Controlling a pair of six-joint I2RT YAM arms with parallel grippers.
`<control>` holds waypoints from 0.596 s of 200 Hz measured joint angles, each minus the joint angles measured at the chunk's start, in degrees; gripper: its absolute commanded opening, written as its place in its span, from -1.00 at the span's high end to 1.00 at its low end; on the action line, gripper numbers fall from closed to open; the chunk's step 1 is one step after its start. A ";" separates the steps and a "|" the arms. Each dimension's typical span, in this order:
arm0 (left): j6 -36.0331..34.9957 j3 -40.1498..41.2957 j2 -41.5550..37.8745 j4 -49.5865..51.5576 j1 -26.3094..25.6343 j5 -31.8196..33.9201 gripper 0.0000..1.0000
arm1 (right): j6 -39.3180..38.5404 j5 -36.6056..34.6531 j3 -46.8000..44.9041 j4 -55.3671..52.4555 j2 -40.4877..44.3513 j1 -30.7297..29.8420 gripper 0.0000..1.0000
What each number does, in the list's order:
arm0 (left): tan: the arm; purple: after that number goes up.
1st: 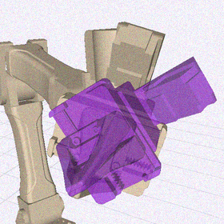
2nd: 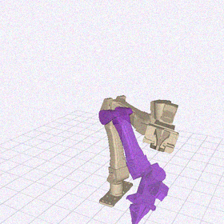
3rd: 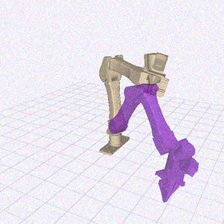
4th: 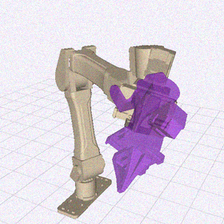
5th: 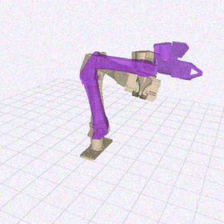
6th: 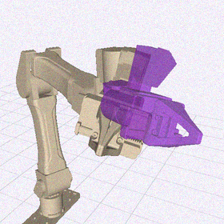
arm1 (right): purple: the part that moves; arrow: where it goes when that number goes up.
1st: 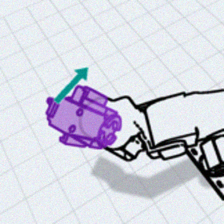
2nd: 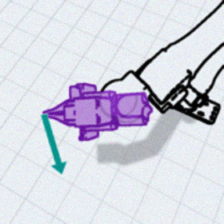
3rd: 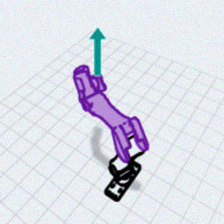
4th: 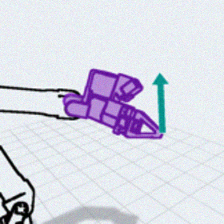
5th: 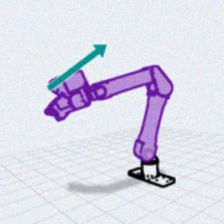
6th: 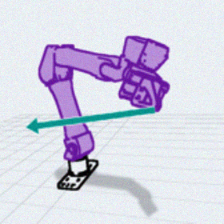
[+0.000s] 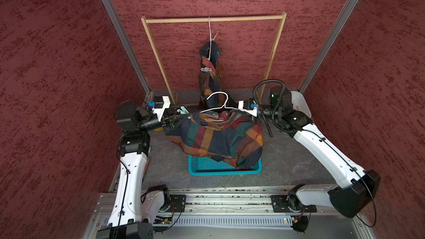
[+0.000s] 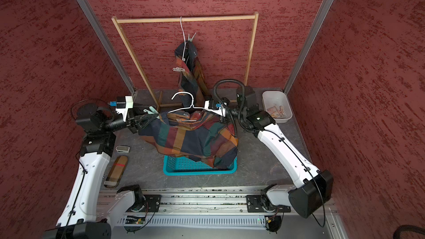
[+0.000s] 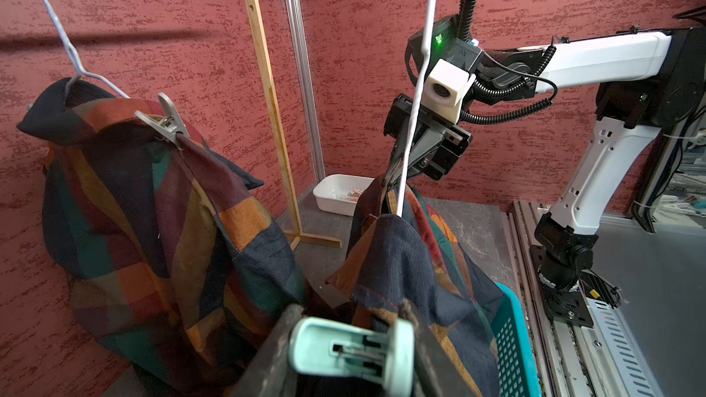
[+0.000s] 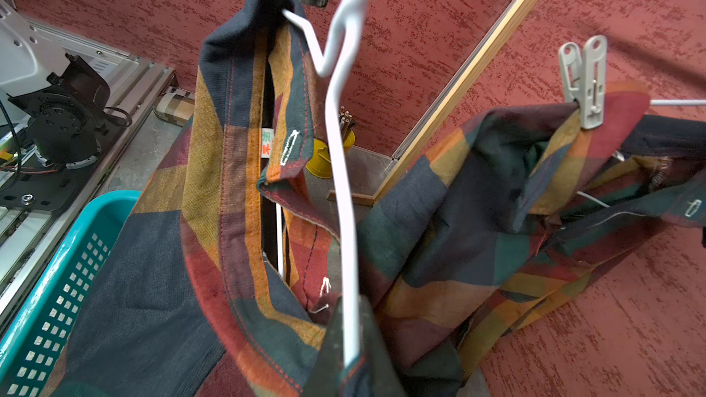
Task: Remove the clothespins securing long-sleeve shirts to the hanger
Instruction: Remove the clamp from the hanger.
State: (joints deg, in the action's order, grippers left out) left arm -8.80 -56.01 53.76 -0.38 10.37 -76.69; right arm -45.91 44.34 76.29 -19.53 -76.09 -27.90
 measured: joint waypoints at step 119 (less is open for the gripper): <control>-2.62 -0.74 0.00 3.45 -0.22 -0.83 1.00 | 0.17 -1.55 0.00 -0.09 -2.36 -0.39 1.00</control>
State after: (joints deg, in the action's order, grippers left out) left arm -11.42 -56.75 53.76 3.07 10.15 -77.52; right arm -45.74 42.78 76.29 -19.62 -78.46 -28.29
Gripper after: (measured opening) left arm 0.185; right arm 0.073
